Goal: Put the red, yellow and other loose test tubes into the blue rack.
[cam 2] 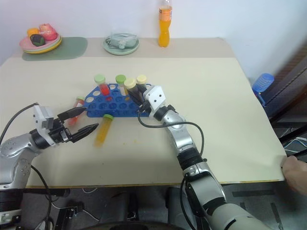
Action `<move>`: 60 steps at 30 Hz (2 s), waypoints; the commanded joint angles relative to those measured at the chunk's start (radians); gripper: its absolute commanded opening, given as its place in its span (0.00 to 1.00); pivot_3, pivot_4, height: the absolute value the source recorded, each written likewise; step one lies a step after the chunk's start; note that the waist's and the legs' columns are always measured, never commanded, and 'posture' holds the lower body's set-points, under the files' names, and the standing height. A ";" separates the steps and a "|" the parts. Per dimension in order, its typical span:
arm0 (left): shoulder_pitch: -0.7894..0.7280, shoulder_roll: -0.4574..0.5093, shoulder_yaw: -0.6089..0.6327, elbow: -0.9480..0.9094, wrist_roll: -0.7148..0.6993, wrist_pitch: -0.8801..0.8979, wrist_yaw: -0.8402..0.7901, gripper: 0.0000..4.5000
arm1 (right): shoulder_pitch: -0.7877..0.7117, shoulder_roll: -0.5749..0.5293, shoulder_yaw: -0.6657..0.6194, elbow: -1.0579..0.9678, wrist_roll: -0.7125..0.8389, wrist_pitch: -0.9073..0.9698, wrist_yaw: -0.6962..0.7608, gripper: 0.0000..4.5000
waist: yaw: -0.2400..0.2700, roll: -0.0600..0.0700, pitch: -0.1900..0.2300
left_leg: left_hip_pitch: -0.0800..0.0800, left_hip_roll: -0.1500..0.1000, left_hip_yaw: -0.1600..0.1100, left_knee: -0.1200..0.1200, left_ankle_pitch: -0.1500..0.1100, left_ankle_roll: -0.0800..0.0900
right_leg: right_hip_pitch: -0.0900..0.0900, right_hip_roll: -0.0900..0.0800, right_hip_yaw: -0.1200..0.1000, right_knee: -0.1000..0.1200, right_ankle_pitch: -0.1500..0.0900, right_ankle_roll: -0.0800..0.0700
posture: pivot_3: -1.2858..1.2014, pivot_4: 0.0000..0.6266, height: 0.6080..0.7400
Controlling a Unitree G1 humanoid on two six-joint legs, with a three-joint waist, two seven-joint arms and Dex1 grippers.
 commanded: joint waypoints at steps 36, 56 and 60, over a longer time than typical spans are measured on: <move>0.015 0.007 0.046 -0.099 -0.106 0.108 0.053 1.00 | 0.167 -0.087 -0.031 -0.180 -0.040 -0.006 0.036 0.68 | 0.001 0.000 0.000 | 0.000 0.000 0.000 0.000 0.000 0.000 | 0.000 0.000 0.000 0.001 0.000 0.000 | 0.52 0.24 1.00; -0.241 -0.077 0.268 -0.546 -0.378 1.453 0.950 1.00 | 0.480 -0.682 -0.139 -0.877 0.331 0.508 0.518 0.68 | 0.034 -0.002 0.000 | 0.014 -0.001 -0.005 -0.002 -0.004 0.007 | 0.015 0.000 0.000 -0.005 0.000 0.000 | 0.52 0.24 1.00; -0.279 -0.092 0.225 -0.497 -0.528 1.467 1.117 1.00 | 0.514 -0.714 -0.148 -0.933 0.395 0.547 0.571 0.68 | 0.031 -0.003 0.000 | 0.014 -0.001 -0.006 -0.002 -0.001 0.001 | 0.015 0.000 0.000 -0.006 0.000 0.000 | 0.52 0.24 1.00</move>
